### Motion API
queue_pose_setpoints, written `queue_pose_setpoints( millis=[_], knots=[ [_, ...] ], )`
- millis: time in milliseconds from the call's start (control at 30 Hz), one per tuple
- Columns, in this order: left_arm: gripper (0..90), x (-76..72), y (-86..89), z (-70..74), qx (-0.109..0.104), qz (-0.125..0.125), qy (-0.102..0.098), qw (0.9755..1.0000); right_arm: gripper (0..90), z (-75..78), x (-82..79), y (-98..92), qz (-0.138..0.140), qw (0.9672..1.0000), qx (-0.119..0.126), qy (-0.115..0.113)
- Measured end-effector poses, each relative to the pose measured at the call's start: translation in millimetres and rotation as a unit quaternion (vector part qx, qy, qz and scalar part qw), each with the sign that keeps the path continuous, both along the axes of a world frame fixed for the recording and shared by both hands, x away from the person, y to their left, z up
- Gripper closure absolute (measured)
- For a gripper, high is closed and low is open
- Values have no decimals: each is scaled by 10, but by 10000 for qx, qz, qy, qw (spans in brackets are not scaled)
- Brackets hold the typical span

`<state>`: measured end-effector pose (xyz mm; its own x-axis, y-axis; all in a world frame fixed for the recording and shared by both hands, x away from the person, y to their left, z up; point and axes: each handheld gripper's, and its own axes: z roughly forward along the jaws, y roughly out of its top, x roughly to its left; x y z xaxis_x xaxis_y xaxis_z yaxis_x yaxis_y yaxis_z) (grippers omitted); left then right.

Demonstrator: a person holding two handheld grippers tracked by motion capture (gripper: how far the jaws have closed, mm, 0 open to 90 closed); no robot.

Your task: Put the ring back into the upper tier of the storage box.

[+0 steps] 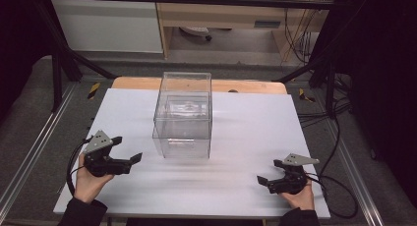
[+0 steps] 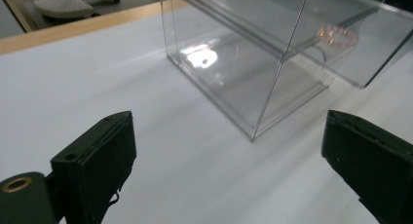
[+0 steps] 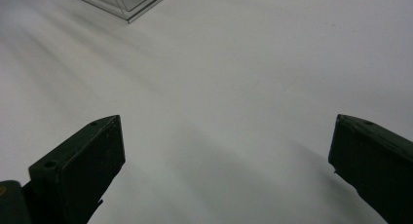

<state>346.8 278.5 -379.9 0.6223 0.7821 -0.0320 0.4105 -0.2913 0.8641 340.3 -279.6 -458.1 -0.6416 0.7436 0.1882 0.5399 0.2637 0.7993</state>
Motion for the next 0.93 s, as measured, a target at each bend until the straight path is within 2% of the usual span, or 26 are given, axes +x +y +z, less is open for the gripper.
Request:
queue_pose_setpoints(
  millis=[233, 400, 933],
  knots=[
    [55, -35, 72, -248, 43, -44, 218, 9997, 4, 1, -1, 0, 7, 10000, -12, 12],
    [55, -58, 128, -386, 123, -63, 280, 9995, 4, -4, 0, 4, 7, 10000, -17, 13],
    [52, -72, 156, -592, 214, -92, 530, 9983, 4, -13, 6, 10, 9, 10000, -59, 47]
  ],
)
